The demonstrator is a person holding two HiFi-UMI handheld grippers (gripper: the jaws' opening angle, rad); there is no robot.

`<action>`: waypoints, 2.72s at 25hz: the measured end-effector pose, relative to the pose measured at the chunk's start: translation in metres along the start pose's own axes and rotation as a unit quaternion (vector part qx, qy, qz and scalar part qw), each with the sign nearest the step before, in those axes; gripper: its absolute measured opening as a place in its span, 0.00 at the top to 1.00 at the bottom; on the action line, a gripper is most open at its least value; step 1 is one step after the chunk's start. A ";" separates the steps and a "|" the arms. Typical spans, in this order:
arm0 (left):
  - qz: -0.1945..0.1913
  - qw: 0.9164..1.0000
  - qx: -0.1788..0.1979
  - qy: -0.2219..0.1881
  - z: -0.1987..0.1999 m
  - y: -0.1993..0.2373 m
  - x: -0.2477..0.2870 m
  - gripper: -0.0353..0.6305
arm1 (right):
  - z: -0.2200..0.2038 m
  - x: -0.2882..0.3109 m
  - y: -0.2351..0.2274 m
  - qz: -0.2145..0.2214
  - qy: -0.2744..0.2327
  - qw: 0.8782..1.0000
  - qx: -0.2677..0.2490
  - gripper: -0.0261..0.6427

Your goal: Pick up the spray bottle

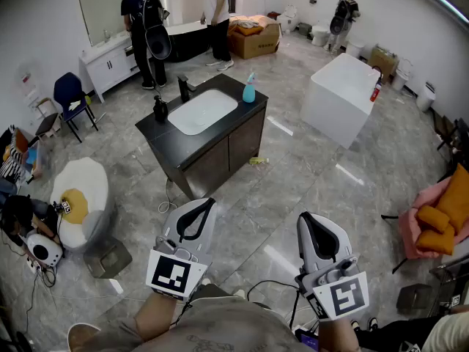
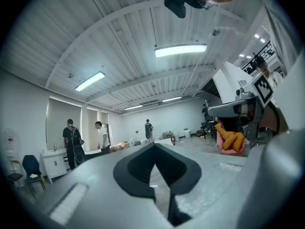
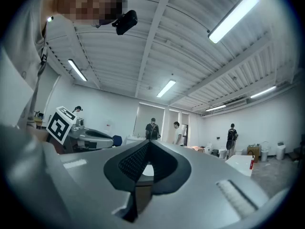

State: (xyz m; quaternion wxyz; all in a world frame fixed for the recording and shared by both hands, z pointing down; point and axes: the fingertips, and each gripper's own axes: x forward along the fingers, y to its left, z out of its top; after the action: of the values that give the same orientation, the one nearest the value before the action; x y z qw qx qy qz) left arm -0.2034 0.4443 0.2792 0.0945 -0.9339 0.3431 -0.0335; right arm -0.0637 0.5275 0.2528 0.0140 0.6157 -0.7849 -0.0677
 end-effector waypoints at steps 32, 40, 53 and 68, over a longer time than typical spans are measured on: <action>-0.009 1.000 0.018 0.006 -0.004 -0.013 0.021 0.95 | -0.014 0.002 -0.025 -0.006 -0.022 0.999 0.030 0.63; -0.013 1.000 0.016 0.012 -0.022 0.019 0.069 0.95 | -0.033 0.055 -0.049 -0.003 -0.004 1.000 0.029 0.63; -0.036 0.999 -0.001 0.040 -0.059 0.120 0.212 0.95 | -0.063 0.215 -0.122 -0.014 0.037 0.998 0.038 0.63; -0.049 0.997 -0.005 0.052 -0.094 0.232 0.339 0.95 | -0.089 0.375 -0.182 -0.023 0.057 0.998 0.035 0.64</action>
State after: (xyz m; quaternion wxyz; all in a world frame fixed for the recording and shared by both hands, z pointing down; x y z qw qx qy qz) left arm -0.1043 0.0377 0.3239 0.0703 -0.9472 0.3012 -0.0848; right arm 0.0302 0.1141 0.2951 0.0358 0.6368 -0.7702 -0.0057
